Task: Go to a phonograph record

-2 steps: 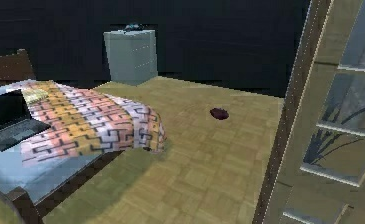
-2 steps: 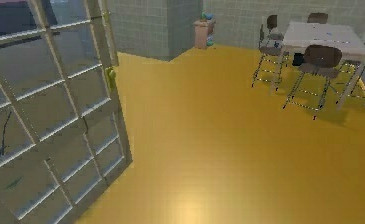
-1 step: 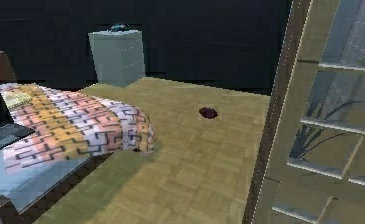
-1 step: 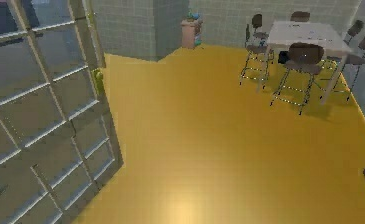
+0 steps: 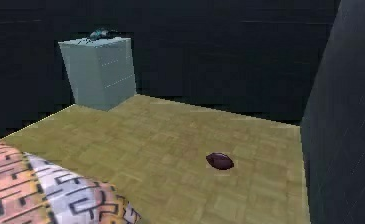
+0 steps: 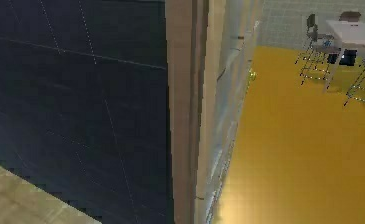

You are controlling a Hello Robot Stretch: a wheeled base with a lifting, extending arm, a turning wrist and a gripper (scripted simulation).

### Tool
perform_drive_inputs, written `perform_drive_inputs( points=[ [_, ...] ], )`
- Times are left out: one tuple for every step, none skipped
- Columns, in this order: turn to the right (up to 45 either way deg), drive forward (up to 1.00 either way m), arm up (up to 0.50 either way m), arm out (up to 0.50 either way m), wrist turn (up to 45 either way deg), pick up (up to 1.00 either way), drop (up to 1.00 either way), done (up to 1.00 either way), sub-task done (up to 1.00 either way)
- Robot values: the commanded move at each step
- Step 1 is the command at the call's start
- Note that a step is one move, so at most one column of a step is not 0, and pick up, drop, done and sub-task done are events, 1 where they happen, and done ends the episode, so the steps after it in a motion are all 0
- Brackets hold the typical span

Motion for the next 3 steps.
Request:
perform_drive_inputs(
  points=[
    [0.0, 0.8, 0.0, 0.0, 0.0, 0.0, 0.0, 0.0, 0.0],
    [-6.0, 0.0, 0.0, 0.0, 0.0, 0.0, 0.0, 0.0, 0.0],
    [0.0, 0.55, 0.0, 0.0, 0.0, 0.0, 0.0, 0.0, 0.0]
  ],
)
